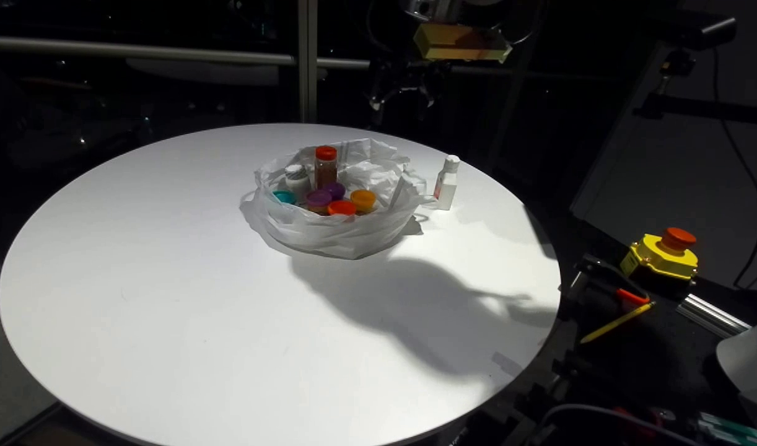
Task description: Pick up the bottles and containers from the plastic bag and put them on the table.
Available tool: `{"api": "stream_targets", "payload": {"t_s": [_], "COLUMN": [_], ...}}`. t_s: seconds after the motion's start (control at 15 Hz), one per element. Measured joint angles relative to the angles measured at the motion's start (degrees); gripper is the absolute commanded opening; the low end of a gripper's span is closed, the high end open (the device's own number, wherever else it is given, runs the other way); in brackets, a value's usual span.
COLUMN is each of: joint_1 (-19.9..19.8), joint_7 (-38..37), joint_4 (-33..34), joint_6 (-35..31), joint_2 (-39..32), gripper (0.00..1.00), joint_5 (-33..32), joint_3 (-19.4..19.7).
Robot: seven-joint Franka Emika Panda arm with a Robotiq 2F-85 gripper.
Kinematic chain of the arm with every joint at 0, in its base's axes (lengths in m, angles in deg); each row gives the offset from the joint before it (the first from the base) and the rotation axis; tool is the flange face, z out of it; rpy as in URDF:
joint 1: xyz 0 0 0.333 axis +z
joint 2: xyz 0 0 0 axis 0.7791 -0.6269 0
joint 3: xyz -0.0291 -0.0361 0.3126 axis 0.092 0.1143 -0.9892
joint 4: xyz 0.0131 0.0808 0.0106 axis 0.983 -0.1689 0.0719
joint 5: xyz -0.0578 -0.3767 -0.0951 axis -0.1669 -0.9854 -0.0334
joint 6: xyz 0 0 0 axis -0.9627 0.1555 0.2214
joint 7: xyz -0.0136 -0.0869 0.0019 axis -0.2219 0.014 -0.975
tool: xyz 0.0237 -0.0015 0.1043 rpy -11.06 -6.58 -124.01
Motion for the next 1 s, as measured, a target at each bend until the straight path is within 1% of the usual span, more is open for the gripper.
{"api": "stream_targets", "payload": {"t_s": [0.2, 0.33, 0.53, 0.67, 0.8, 1.0], "joint_1": [0.32, 0.67, 1.61, 1.82, 1.84, 1.8], "joint_7": [-0.16, -0.36, -0.96, -1.4, -1.98, -3.21], "joint_4": [6.47, 11.91, 20.61, 26.07, 31.16, 36.53], "joint_6": [2.87, 4.92, 6.72, 6.76, 6.77, 7.13], "joint_2": [-6.17, -11.41, -19.18, -23.46, -26.91, -30.33], "gripper": [1.0, 1.0, 1.0, 1.0, 1.0, 1.0], "joint_5": [2.34, 3.35, 3.72, 3.77, 3.81, 4.21], "joint_3": [-3.87, -4.96, -4.97, -4.8, -4.22, -2.77]}}
